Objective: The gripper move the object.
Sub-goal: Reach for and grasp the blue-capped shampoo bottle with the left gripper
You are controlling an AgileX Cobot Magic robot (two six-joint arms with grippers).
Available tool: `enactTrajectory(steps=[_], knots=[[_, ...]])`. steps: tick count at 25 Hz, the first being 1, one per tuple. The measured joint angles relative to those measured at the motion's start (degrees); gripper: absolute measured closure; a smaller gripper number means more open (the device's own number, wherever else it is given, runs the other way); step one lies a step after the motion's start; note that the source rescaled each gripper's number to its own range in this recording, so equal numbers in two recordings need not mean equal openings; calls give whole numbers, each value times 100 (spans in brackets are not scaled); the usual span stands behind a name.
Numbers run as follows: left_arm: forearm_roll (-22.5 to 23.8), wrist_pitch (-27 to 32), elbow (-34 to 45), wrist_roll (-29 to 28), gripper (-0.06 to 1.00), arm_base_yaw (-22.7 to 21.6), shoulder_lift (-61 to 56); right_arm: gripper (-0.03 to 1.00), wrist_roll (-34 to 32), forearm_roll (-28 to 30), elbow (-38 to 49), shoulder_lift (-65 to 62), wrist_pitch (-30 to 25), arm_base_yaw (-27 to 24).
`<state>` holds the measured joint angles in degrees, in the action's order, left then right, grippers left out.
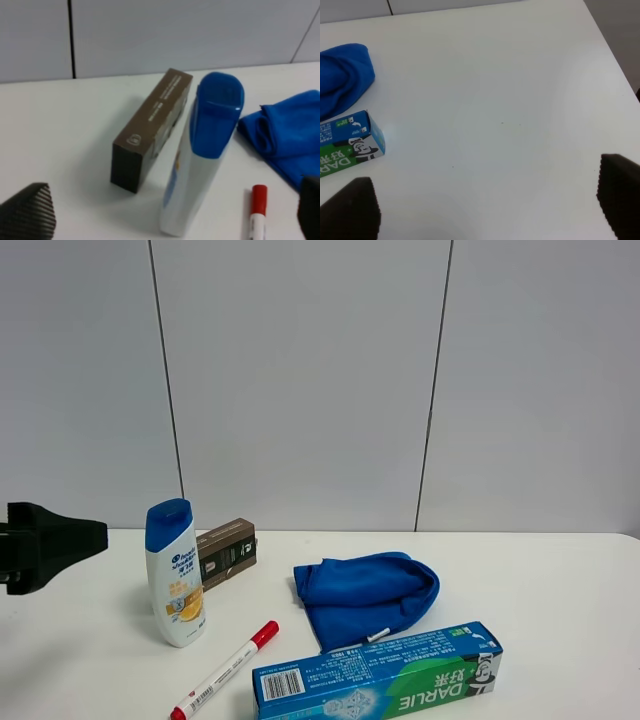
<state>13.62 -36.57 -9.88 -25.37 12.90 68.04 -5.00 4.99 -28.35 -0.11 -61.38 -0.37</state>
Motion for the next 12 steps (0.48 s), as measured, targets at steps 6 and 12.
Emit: enactTrajectory(steps=[6, 12], knots=[[150, -647, 54, -91, -6, 0, 722, -3, 0, 0, 0, 0, 0, 0], [317, -1488, 54, -97, -6, 0, 1392, -3, 0, 0, 0, 0, 0, 0]])
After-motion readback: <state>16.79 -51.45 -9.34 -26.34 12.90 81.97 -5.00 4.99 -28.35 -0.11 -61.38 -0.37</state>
